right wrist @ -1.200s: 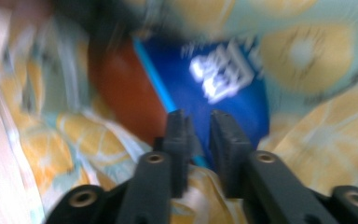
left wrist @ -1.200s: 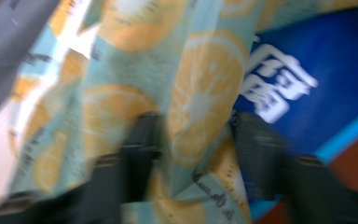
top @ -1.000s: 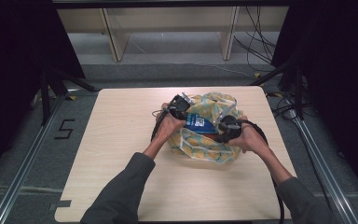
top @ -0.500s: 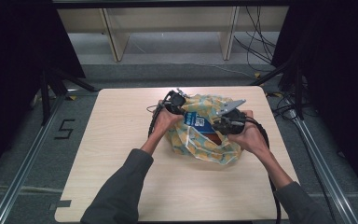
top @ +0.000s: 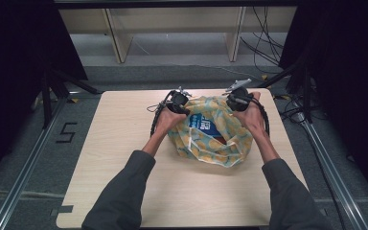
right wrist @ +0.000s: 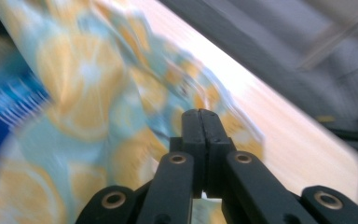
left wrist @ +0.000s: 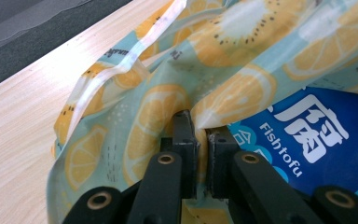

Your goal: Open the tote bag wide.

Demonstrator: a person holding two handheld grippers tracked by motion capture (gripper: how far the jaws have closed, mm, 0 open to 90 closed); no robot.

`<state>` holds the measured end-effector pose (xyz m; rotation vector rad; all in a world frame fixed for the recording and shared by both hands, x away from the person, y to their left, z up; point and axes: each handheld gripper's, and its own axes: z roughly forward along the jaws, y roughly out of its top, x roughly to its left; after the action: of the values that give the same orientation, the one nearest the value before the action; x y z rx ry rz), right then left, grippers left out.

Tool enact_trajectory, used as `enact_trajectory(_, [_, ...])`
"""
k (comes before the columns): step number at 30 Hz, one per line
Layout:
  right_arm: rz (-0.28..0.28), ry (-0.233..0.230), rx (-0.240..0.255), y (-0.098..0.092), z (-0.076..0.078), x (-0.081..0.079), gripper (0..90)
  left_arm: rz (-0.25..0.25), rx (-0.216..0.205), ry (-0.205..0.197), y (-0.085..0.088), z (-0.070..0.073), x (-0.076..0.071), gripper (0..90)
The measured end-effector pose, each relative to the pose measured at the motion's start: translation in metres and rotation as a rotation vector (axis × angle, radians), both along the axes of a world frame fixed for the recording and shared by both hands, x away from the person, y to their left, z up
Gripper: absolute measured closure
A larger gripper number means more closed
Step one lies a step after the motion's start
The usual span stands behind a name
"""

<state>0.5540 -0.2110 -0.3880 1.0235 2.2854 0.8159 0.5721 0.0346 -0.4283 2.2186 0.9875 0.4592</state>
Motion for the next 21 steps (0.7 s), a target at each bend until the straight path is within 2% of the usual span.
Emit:
enact_trajectory(1, [0.000, 0.000, 0.000, 0.000, 0.000, 0.000, 90.0, 0.000, 0.000, 0.000, 0.000, 0.000, 0.000, 84.4])
enact_trajectory(2, [0.012, -0.015, 0.063, 0.000, 0.008, -0.009, 81.4, -0.001, 0.001, 0.002, 0.001, 0.001, 0.001, 84.5])
enact_trajectory(4, [0.054, 0.060, 0.116, 0.001, 0.011, -0.019, 65.9, 0.005, -0.013, 0.018, 0.003, 0.002, 0.004, 84.6])
enact_trajectory(5, [0.052, 0.097, 0.147, 0.005, 0.010, -0.025, 61.5, 0.016, -0.018, 0.017, 0.003, 0.001, 0.004, 84.6])
enact_trajectory(6, [0.052, 0.097, 0.147, 0.005, 0.010, -0.025, 61.5, 0.016, -0.018, 0.017, 0.003, 0.001, 0.004, 84.6])
enact_trajectory(7, [0.068, 0.119, 0.138, 0.011, 0.008, -0.038, 51.1, 0.011, -0.022, 0.026, 0.002, 0.001, 0.004, 84.6])
enact_trajectory(10, [0.062, 0.136, 0.126, 0.021, 0.001, -0.049, 42.5, 0.014, -0.023, 0.025, 0.000, 0.001, 0.003, 84.4])
enact_trajectory(11, [0.073, 0.151, 0.097, 0.023, -0.001, -0.051, 40.5, 0.011, -0.023, 0.023, -0.002, 0.003, 0.002, 84.3])
enact_trajectory(12, [0.073, 0.151, 0.097, 0.023, -0.001, -0.051, 40.5, 0.011, -0.023, 0.023, -0.002, 0.003, 0.002, 84.2])
enact_trajectory(13, [0.062, 0.141, 0.069, 0.028, -0.007, -0.053, 40.5, 0.008, -0.022, 0.022, -0.002, 0.004, 0.002, 84.1])
enact_trajectory(14, [0.047, 0.129, 0.051, 0.030, -0.010, -0.052, 43.9, 0.005, -0.027, 0.023, -0.002, 0.005, 0.002, 84.1])
enact_trajectory(15, [0.042, 0.111, -0.009, 0.030, -0.012, -0.050, 49.4, 0.005, -0.027, 0.023, -0.002, 0.005, 0.002, 84.0])
enact_trajectory(16, [0.038, 0.116, -0.034, 0.032, -0.015, -0.049, 59.0, 0.005, -0.038, 0.026, 0.000, 0.006, 0.002, 83.9])
enact_trajectory(17, [0.046, 0.117, -0.043, 0.033, -0.017, -0.047, 72.1, 0.002, -0.037, 0.027, 0.001, 0.006, 0.002, 83.9])
enact_trajectory(18, [0.046, 0.117, -0.043, 0.033, -0.017, -0.047, 72.1, 0.002, -0.037, 0.027, 0.001, 0.006, 0.002, 84.0])
enact_trajectory(19, [0.074, 0.108, -0.065, 0.031, -0.018, -0.044, 82.1, 0.006, -0.037, 0.023, 0.001, 0.006, 0.002, 84.0])
enact_trajectory(20, [0.075, 0.075, -0.075, 0.025, -0.015, -0.035, 90.0, -0.001, -0.040, 0.026, 0.003, 0.007, 0.002, 84.1])
enact_trajectory(21, [0.065, 0.059, -0.072, 0.021, -0.013, -0.029, 90.0, 0.003, -0.046, 0.020, 0.004, 0.007, 0.002, 84.2])
